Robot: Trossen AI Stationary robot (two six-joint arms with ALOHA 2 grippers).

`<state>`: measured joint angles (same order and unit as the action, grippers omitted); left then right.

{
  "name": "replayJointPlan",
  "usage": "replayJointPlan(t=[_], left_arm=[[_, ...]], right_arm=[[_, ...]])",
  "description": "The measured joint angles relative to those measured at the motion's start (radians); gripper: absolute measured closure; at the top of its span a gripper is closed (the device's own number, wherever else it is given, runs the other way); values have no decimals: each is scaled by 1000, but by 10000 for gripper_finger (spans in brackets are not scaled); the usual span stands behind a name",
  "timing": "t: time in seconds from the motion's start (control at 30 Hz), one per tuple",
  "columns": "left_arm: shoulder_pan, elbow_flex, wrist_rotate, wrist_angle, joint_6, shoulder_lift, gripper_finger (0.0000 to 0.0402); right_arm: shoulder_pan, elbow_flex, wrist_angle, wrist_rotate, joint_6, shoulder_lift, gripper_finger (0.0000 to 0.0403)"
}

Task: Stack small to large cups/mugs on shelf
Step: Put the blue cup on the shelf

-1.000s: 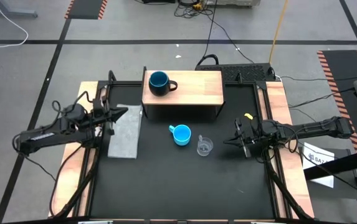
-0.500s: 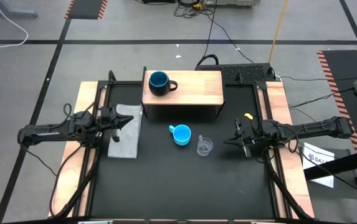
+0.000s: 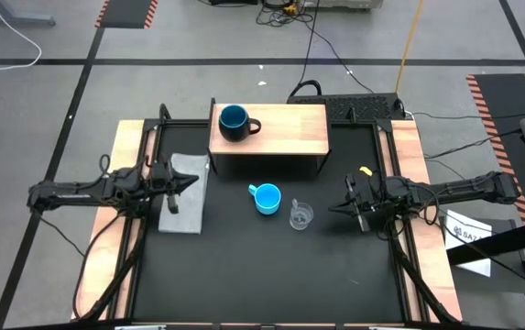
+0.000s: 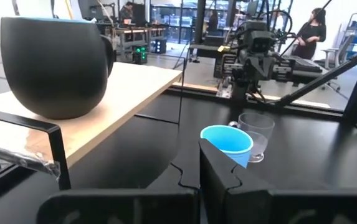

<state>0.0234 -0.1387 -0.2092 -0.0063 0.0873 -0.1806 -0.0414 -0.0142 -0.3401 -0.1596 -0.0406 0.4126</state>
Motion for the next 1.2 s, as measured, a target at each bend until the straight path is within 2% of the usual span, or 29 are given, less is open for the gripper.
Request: replayJointPlan(t=[0.4,1.2], left_arm=[[-39,16,-37,1,-1,0,402],[-54,16,-19,7,-23,0,401]], right_arm=[[0,0,0,0,0,0,403],[0,0,1,0,-1,0,403]])
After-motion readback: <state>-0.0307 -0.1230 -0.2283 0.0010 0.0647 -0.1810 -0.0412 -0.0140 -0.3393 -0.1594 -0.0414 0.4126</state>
